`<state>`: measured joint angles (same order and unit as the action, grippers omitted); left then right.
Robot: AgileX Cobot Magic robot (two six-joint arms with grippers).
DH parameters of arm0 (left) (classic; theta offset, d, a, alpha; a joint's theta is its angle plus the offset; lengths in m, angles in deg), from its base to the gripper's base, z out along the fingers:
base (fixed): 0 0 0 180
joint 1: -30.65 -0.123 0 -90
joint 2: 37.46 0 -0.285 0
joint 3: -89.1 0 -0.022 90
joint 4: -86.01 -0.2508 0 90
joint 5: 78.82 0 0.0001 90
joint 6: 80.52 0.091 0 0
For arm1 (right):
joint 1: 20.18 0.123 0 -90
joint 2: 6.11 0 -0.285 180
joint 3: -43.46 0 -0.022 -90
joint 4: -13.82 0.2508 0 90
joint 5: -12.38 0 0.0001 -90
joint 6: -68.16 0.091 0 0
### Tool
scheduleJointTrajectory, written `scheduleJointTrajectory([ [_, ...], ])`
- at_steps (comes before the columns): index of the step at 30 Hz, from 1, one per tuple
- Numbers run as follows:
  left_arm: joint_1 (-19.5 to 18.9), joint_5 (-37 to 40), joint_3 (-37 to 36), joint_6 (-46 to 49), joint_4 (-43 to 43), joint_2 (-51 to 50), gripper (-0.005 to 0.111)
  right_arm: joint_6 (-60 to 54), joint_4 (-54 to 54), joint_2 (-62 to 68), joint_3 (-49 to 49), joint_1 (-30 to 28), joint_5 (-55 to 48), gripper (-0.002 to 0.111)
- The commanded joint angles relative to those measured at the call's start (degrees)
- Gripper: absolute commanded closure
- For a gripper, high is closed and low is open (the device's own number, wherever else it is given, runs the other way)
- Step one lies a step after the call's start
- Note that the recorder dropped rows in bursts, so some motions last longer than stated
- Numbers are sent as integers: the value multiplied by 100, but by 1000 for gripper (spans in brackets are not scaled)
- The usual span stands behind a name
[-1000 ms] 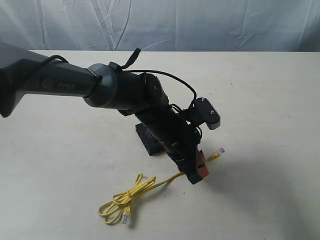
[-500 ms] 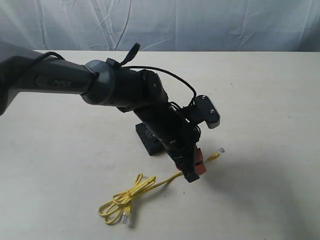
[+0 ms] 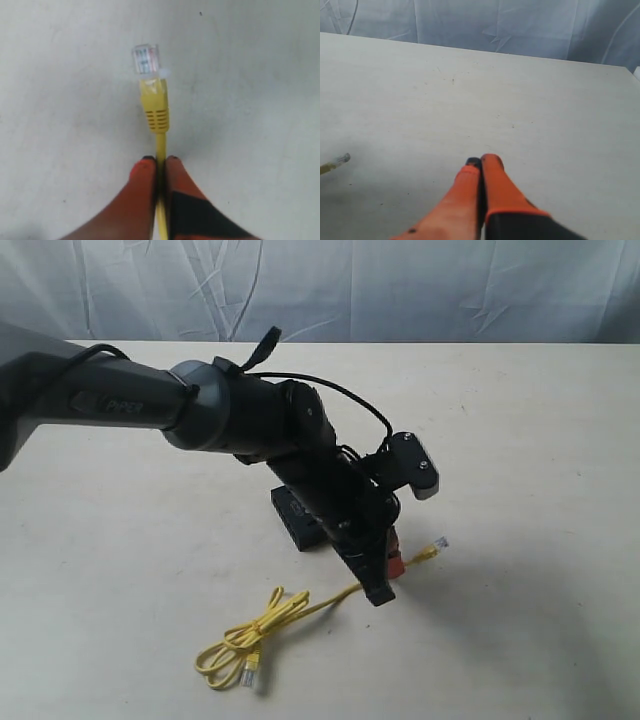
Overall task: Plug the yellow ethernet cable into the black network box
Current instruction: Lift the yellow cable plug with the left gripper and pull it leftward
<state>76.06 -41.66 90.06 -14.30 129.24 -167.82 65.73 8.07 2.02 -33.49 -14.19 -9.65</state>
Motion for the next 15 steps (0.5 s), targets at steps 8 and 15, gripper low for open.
scheduleJointTrajectory([
  [8, 39, 33, 16, -355, -754, 603, 107, -11, 5, -34, -27, -22, 41, 108],
  [15, 39, 611, 16, -1738, -2520, 1076, 107, -11, 5, -34, -27, -22, 41, 108],
])
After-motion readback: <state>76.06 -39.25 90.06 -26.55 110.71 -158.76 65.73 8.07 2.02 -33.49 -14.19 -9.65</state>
